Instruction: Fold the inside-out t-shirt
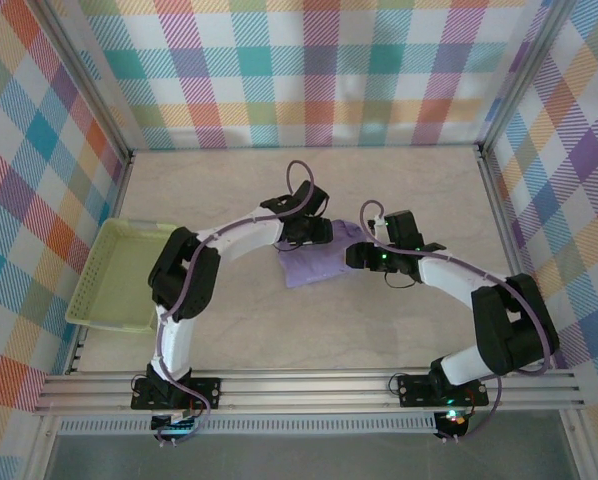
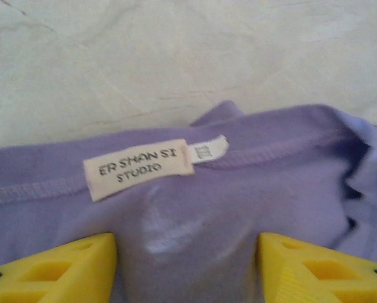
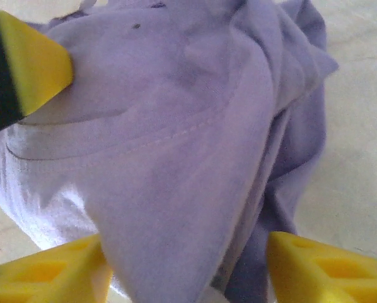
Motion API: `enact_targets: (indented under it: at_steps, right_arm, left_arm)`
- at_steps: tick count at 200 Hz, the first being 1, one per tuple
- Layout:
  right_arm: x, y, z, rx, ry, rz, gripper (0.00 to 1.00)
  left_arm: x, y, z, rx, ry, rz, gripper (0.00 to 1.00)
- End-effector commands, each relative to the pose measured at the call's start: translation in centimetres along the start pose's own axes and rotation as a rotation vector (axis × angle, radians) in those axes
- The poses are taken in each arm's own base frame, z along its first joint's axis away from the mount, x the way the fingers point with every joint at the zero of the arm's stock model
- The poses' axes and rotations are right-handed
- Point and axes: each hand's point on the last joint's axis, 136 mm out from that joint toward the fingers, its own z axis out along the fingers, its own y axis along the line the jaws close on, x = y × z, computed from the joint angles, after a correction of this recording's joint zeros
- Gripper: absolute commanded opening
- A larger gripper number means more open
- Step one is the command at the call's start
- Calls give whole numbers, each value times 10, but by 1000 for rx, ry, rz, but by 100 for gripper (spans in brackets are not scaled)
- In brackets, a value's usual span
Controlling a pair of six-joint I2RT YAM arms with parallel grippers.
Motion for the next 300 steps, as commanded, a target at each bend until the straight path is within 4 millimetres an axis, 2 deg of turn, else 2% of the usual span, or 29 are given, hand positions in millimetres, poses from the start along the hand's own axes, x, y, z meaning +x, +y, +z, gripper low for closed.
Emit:
enact_targets:
  at_steps: [1, 18, 35, 49, 65, 92, 114, 136, 152, 176, 194, 200, 227, 247, 267, 300]
  right_arm:
    - [-2, -9, 5, 39, 0, 16, 48]
    - [9, -15, 7, 65, 37, 66, 36]
    - [24, -21, 8, 81, 79, 110, 29]
    - [32, -23, 9, 83, 106, 136, 27]
    - [33, -23, 7, 90, 109, 135, 29]
    - [15, -20, -7, 136, 100, 116, 33]
    - [-9, -9, -30, 161, 55, 79, 51]
    - [-43, -5, -54, 207, -23, 39, 59]
    - [-65, 1, -55, 211, -44, -13, 60]
    - [-91, 10, -37, 185, -19, -50, 57]
    - [-101, 25, -20, 108, 18, -54, 50]
    - [-102, 25, -12, 120, 35, -55, 49]
    - [-103, 1, 19, 260, 95, -88, 54]
    - [-100, -18, 39, 325, 138, -102, 54]
    - [-103, -27, 53, 353, 157, -117, 47]
    - [-122, -32, 58, 371, 133, -114, 30]
  left_arm:
    - [-9, 17, 12, -45, 11, -37, 60]
    - [-11, 23, 16, -62, 9, -54, 61]
    - [-11, 26, 20, -72, 13, -56, 61]
    - [-10, 25, 21, -67, 18, -54, 61]
    - [-9, 20, 19, -40, 30, -46, 62]
    - [-13, 7, -10, -20, 5, -2, 64]
    - [-13, 4, -47, -21, -44, 20, 70]
    - [5, 10, -72, -38, -84, 24, 71]
    - [23, 15, -79, -37, -105, 22, 71]
    - [48, 17, -70, 15, -104, -3, 70]
    - [61, 17, -58, 46, -82, -5, 68]
    - [63, 18, -54, 43, -75, -4, 68]
    - [70, 27, -37, 1, -50, 5, 67]
    - [75, 28, -30, -6, -30, 8, 68]
    - [77, 26, -25, -4, -16, 16, 68]
    - [86, 26, -21, -36, 1, 54, 68]
